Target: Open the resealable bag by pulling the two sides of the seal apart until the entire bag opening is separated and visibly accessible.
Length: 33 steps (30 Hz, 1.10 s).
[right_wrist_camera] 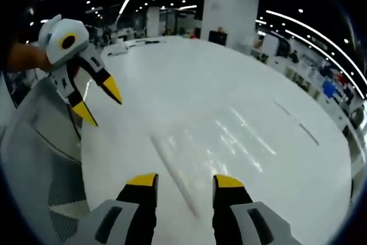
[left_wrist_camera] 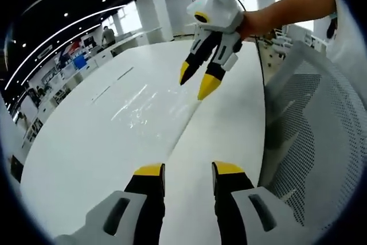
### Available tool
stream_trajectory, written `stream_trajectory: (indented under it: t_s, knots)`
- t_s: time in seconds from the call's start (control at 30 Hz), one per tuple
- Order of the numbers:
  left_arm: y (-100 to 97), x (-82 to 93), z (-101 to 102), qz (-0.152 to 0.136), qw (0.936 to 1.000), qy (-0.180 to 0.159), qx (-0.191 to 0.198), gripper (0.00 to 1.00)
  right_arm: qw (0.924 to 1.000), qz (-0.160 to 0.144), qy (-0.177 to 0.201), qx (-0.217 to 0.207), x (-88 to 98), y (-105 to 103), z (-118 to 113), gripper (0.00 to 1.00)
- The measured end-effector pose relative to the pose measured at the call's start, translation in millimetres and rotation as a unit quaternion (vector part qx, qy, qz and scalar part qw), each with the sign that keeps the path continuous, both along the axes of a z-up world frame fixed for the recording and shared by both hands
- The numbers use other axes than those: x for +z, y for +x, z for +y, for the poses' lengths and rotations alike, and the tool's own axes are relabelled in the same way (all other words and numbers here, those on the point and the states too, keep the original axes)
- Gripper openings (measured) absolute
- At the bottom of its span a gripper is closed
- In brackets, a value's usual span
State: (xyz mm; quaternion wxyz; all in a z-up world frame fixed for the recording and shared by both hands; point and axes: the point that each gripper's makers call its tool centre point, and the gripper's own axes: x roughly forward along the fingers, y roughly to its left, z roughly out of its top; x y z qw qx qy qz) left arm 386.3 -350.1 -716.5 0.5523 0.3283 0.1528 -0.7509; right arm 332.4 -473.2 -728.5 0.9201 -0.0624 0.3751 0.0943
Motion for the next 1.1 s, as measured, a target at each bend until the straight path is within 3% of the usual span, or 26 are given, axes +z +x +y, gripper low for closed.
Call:
stream_trajectory:
  t_s: [0.4,0.53,0.87,1.1]
  knots:
    - [-0.9,-2.0,4.7,0.039,0.9986,0.003,0.036,0.46,0.9985,-0.015,0.039,-0.035,4.4,-17.4,4.3,0.51]
    - [0.1,-3.7,6.5,0.047,0.9977,0.008,0.049,0.55,0.9978,-0.016,0.048,-0.043,2.0,-23.9,5.3,0.54]
    - [0.5,-1.9,10.7,0.076,0.9938,0.005,0.082,0.66,0.9923,-0.032,0.089,-0.08,1.9,-37.6,8.3,0.69]
    - [1.0,-4.7,16.7,0.098,0.9896,0.009,0.105,0.74,0.9904,-0.04,0.098,-0.088,3.9,-44.5,13.6,0.72]
